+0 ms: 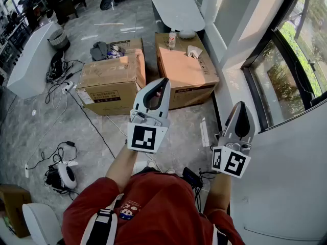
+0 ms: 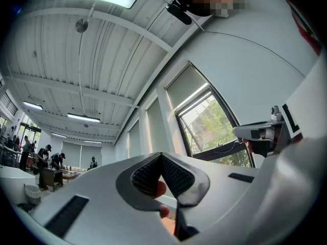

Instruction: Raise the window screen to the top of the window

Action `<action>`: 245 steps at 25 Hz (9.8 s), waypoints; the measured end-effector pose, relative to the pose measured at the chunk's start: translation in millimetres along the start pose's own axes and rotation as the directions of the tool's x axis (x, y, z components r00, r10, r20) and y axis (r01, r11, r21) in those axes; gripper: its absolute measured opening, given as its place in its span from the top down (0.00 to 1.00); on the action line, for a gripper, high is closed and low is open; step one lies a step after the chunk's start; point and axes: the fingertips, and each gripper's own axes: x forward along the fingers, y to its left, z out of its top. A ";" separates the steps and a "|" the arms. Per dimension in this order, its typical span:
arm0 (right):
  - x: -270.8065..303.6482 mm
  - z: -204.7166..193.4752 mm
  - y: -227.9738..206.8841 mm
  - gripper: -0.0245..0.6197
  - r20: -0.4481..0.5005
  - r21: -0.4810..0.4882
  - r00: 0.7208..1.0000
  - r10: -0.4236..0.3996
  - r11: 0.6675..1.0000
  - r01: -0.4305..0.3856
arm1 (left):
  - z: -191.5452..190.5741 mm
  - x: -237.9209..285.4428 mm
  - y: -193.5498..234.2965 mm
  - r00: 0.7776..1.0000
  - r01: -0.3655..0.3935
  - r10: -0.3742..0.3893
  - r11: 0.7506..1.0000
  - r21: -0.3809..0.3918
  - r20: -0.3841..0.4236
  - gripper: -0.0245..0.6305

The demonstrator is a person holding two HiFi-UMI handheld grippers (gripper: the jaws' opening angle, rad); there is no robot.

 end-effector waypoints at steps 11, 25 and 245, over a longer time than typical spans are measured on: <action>-35.1 -1.9 -37.9 0.95 -0.016 0.015 0.999 -0.035 0.999 0.035 | 0.8 -0.2 -52.8 1.000 0.023 -0.023 1.000 -0.007 -0.020 0.95; -81.9 -11.7 -89.7 0.95 -0.029 0.012 0.990 -0.137 0.990 0.138 | -11.1 2.8 -107.5 0.995 0.086 -0.088 0.996 -0.030 -0.052 0.95; 174.6 -254.9 -708.3 0.78 -0.372 -0.878 0.045 -0.927 0.336 -0.342 | -178.3 816.9 -570.6 0.410 0.486 -0.889 0.022 0.874 -0.205 0.83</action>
